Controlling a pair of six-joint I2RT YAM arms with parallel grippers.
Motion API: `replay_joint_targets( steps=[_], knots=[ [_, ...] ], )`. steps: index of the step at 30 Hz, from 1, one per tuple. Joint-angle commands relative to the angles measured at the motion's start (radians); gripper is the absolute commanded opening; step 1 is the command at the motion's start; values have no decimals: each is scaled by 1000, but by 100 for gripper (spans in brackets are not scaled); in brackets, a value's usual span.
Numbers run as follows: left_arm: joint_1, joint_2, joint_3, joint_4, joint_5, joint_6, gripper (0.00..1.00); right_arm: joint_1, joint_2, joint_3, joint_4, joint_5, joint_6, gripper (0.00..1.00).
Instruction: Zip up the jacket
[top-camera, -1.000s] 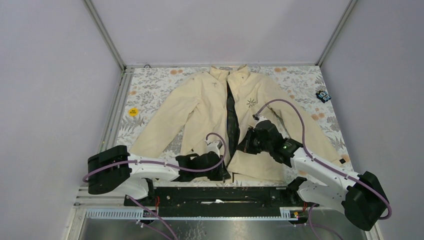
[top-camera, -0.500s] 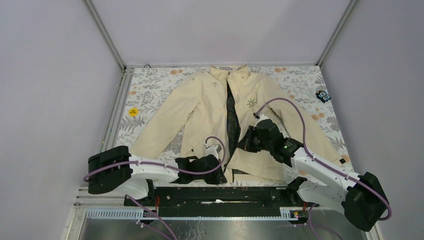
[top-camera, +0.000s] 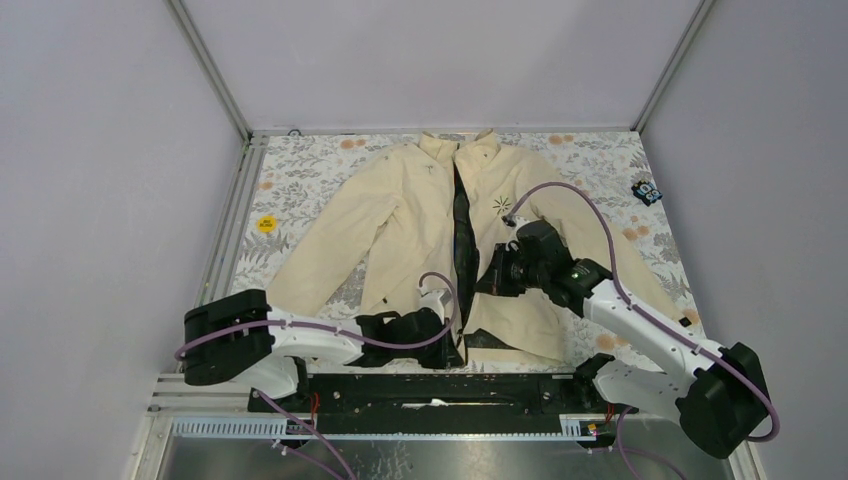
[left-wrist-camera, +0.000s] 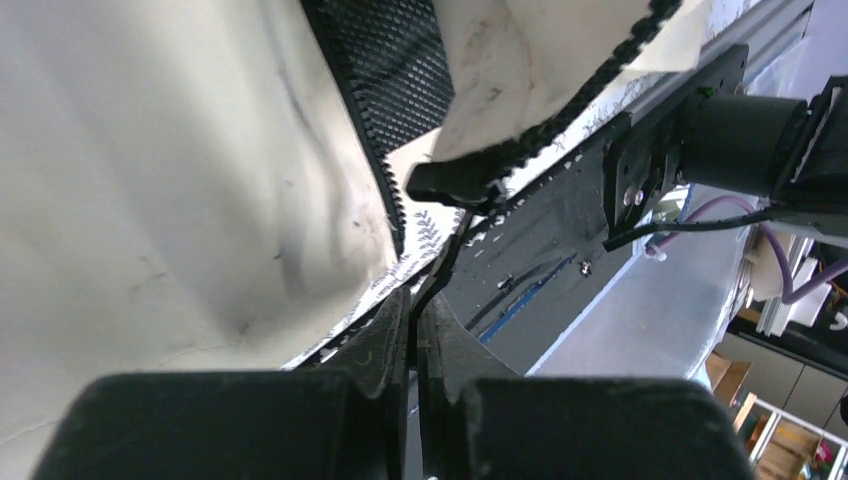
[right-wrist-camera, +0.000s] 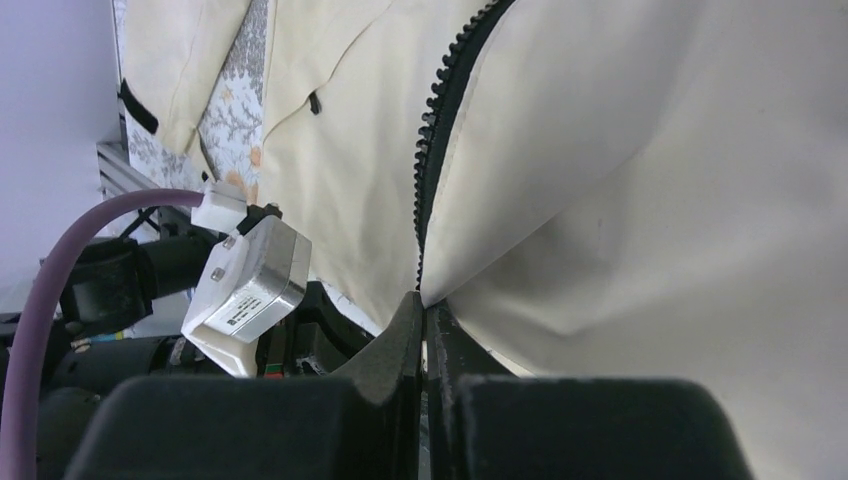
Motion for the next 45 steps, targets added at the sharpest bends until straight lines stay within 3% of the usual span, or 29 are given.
replay_joint_targets(
  steps=[1,6,11,21,26,29,35,42,45],
  knots=[
    [-18,42,75,-45,76,53,3,-21,-59,46,-2,-68,-104,0],
    [-19,146,146,15,118,70,6,-22,-152,-4,-51,-57,-156,0],
    [-19,181,169,40,152,80,23,-21,-164,-27,-86,-59,-187,0],
    [-15,-54,140,-130,167,192,76,-21,-207,-54,-121,-63,-219,0],
    [26,-176,184,-255,129,265,85,-21,-206,-56,-120,-71,-212,0],
    [96,-199,189,-196,149,256,83,-21,-205,-50,-121,-80,-208,0],
    [165,-122,223,-55,196,240,59,-21,-212,-54,-128,-80,-199,0],
    [187,14,270,69,302,221,55,-21,-205,-45,-129,-80,-195,0],
    [188,46,277,87,306,214,45,-21,-211,-43,-129,-81,-192,0]
  ],
)
